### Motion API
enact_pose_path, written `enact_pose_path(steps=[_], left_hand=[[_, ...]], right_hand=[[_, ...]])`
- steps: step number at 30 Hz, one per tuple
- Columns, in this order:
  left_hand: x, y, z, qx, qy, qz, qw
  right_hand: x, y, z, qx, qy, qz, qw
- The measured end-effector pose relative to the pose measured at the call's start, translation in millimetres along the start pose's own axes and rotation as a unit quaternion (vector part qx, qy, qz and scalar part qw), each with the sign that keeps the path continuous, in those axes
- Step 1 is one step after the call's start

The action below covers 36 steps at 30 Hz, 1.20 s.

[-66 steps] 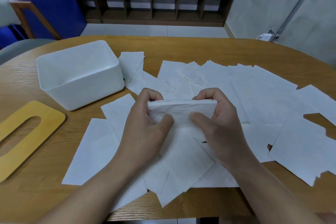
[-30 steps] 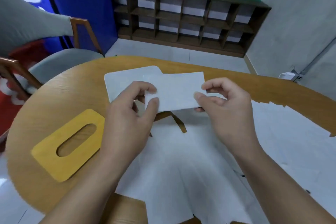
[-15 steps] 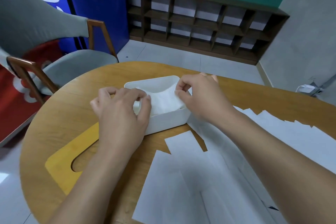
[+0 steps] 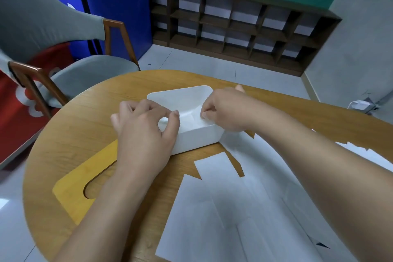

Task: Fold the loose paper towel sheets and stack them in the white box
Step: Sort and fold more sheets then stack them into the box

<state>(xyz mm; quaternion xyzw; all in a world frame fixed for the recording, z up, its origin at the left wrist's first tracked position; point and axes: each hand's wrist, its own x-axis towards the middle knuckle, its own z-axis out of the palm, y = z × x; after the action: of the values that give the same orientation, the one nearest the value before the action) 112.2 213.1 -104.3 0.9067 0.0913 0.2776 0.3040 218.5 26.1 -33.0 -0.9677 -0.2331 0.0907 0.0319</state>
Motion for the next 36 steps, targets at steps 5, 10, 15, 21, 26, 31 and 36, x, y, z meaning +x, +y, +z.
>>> enact_pose_path(steps=[5,10,15,21,26,31,36], left_hand=[[1,2,-2,-0.001,0.001,0.009,1.0],[1,2,-4,0.0,0.001,0.017,1.0],[1,9,-11,-0.013,0.012,0.039,0.999],[-15,44,-13,-0.07,0.016,0.13,0.989],[-47,65,5,-0.136,-0.083,0.207,0.965],[-78,70,31,-0.136,-0.208,0.245,0.937],[-96,73,42,-0.101,-0.273,0.242,0.925]], right_hand=[[4,-3,-4,-0.078,-0.05,0.0,0.996],[-2,-2,-7,-0.058,0.015,-0.026,0.998],[-26,2,-16,0.042,0.07,-0.014,0.997],[-87,-1,-10,0.174,0.14,-0.016,0.975],[-143,19,16,0.274,0.196,-0.004,0.941],[-191,41,63,0.335,0.19,0.075,0.92],[-215,55,97,0.364,0.199,0.12,0.902]])
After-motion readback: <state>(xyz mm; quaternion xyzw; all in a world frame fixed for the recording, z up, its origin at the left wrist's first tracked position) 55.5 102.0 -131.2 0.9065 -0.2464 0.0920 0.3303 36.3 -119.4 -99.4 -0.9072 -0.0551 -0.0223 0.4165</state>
